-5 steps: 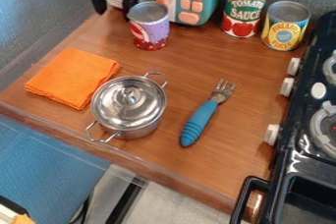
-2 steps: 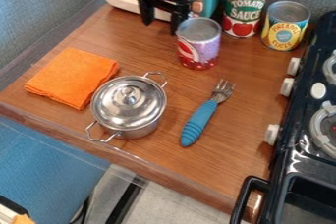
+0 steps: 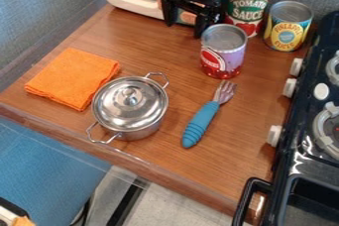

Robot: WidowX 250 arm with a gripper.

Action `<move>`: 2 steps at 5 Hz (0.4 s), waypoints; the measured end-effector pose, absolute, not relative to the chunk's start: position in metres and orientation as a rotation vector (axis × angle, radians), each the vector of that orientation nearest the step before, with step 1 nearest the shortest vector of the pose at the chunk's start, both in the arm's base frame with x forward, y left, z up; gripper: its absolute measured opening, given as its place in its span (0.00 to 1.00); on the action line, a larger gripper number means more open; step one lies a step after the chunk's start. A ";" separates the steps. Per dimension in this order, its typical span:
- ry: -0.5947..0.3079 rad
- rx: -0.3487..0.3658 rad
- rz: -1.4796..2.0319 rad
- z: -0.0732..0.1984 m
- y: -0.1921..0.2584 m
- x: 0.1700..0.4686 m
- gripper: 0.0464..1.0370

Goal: Move the purple can to the center of the table

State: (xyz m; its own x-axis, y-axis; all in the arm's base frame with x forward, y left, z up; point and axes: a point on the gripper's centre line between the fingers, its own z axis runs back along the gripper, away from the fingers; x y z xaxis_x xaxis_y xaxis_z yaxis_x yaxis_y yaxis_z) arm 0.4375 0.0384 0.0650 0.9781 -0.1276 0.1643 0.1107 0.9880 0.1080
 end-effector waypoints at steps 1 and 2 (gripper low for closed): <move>-0.178 0.116 -0.059 0.080 0.041 0.431 0.96; -0.212 0.086 0.023 0.118 0.042 0.419 0.96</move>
